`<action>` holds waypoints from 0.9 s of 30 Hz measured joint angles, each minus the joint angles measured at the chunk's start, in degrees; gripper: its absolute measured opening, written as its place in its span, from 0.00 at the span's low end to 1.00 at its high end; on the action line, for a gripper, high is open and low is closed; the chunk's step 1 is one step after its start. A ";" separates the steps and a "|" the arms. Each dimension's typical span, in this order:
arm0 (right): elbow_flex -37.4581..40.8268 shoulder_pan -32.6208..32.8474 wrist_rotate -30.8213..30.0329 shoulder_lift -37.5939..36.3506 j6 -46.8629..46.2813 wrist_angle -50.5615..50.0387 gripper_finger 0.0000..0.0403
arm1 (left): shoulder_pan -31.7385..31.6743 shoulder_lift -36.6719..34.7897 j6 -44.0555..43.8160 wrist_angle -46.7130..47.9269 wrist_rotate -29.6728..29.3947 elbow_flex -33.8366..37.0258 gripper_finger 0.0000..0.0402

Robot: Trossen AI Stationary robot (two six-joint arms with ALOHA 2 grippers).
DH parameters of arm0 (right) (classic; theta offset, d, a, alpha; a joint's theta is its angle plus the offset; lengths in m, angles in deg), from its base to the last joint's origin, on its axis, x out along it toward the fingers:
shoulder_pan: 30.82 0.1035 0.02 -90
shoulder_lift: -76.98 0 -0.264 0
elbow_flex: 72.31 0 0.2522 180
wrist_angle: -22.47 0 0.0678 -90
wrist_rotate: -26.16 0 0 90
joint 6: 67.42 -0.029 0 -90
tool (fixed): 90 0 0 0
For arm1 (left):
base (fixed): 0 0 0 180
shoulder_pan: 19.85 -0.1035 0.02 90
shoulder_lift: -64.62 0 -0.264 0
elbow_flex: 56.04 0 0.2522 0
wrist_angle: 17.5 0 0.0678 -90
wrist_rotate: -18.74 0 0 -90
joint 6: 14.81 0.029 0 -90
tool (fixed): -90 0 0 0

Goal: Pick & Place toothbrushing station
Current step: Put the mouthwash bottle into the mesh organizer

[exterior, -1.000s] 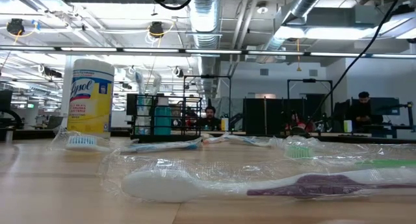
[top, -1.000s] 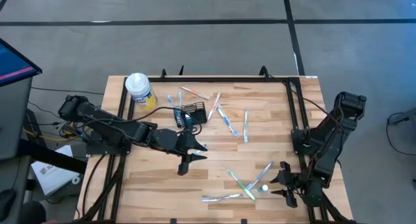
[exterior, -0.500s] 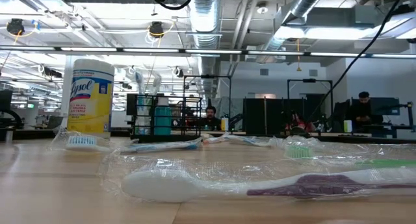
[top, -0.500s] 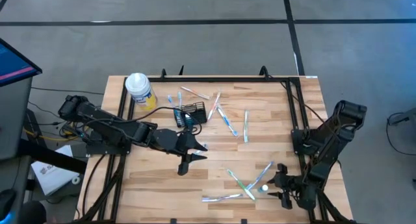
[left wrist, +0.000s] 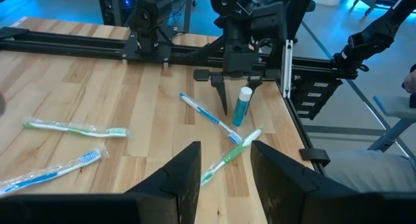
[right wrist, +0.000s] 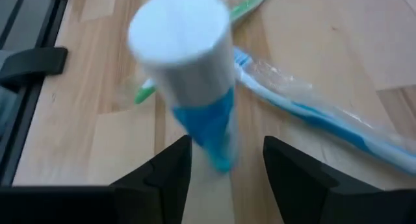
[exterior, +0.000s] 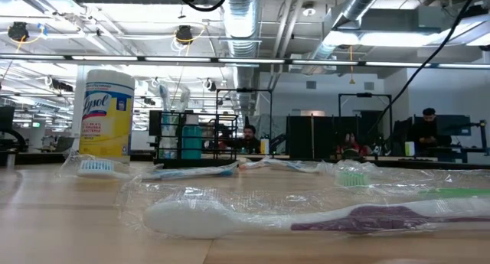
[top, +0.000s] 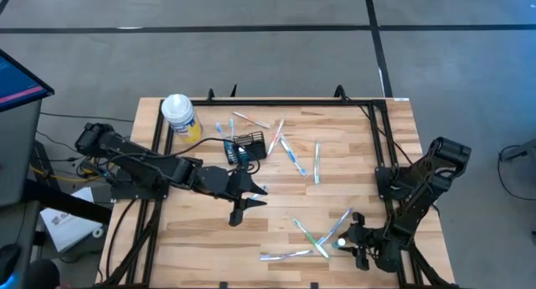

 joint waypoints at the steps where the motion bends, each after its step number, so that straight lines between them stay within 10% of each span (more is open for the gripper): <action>1: 0.00 -0.43 0.03 0.37 0.70 0.47 0.44 | 0.00 0.00 0.00 -0.02 0.00 0.00 0.33; 17: -0.02 -2.43 1.41 2.32 9.08 6.44 0.13 | 0.00 0.02 0.00 -0.02 0.00 0.00 0.33; 27: -0.02 -3.29 1.40 1.52 10.73 6.52 0.14 | 0.00 0.02 0.01 -0.02 0.00 0.00 0.33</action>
